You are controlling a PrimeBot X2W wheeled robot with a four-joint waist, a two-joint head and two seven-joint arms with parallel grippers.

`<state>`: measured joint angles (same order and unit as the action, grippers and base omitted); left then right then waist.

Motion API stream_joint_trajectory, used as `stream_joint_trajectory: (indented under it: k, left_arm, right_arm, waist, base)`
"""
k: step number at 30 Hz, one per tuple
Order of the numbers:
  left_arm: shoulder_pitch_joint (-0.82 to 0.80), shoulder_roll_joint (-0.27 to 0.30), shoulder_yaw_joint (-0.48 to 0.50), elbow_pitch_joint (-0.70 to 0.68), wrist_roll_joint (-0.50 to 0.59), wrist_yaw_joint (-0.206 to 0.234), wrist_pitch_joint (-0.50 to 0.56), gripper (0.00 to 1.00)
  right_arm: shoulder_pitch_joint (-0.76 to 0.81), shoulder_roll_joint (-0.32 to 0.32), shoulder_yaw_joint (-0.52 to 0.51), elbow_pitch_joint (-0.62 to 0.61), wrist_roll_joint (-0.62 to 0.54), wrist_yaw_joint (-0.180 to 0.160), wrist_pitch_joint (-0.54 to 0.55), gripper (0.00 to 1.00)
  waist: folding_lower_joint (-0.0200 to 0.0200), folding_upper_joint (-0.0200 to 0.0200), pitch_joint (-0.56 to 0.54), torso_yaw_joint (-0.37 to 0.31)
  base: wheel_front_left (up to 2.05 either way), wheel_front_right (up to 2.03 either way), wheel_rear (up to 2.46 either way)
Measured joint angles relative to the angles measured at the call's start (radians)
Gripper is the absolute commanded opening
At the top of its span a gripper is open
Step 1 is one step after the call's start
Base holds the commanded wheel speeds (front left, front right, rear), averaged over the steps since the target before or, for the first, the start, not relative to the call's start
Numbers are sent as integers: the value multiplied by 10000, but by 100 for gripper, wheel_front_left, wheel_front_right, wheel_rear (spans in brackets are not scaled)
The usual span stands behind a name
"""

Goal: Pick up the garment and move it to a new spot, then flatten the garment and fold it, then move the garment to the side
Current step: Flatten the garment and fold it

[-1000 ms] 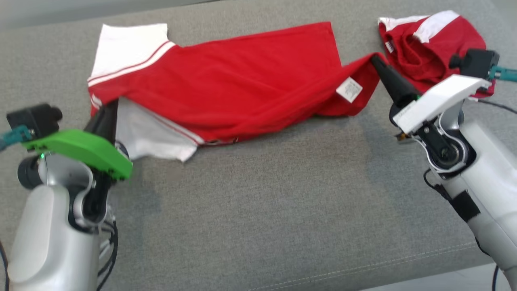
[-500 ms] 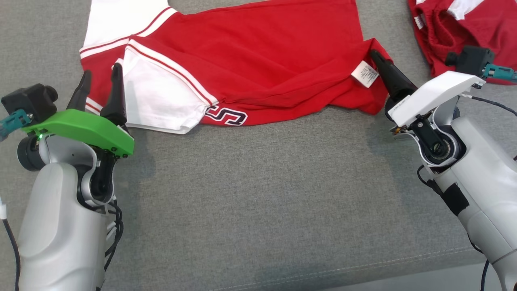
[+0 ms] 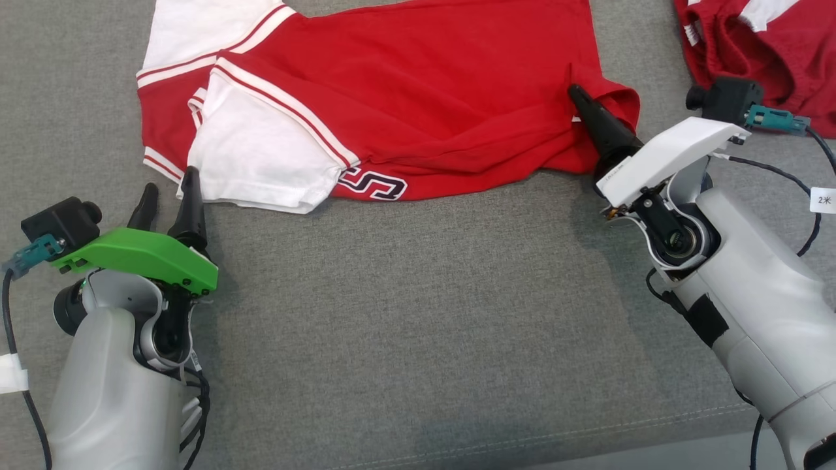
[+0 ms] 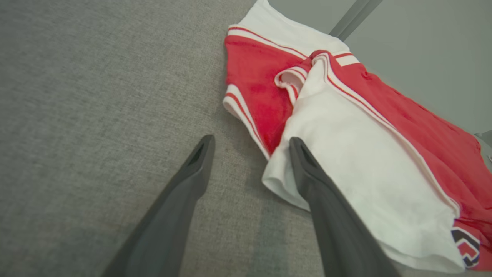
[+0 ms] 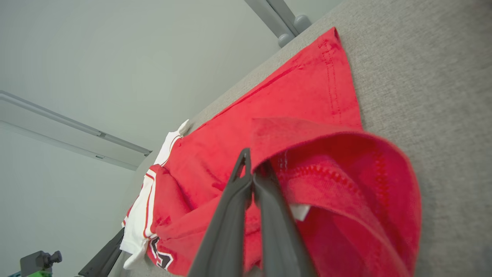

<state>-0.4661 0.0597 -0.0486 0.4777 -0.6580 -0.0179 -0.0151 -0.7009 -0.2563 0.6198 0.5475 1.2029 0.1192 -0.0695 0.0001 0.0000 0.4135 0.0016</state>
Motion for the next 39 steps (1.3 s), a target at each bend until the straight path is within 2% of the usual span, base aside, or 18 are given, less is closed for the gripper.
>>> stream_joint_trajectory:
  k: [2,7,19,32,38,39]
  left_arm:
    - [-27,-29,48,38,-35,-12,-84,100]
    - [-165,-151,-100,127,-217,-349,-280,100]
    - [-121,-224,-184,40,-621,-529,-892,100]
    - [327,-276,-554,-84,-683,-533,-1287,100]
    - [571,-280,-773,-343,-683,-525,-1442,87]
    - [587,-286,-813,-357,-683,-523,-1442,79]
  right_arm:
    - [-80,63,54,44,0,38,-2,0]
    - [-98,17,73,104,25,38,-188,0]
    - [-99,19,339,98,209,38,-416,0]
    - [-99,10,627,98,385,38,-535,0]
    - [-98,6,773,102,443,38,-619,0]
    - [-98,4,790,104,491,38,-619,0]
  waist:
    - [0,0,39,-59]
    - [0,0,116,-153]
    - [-1,0,119,-116]
    - [-1,0,17,-72]
    - [-1,0,-74,-69]
    - [-1,0,-91,-68]
  base:
    - [0,0,0]
    - [0,0,0]
    - [0,0,0]
    - [0,0,0]
    - [0,0,0]
    - [0,0,0]
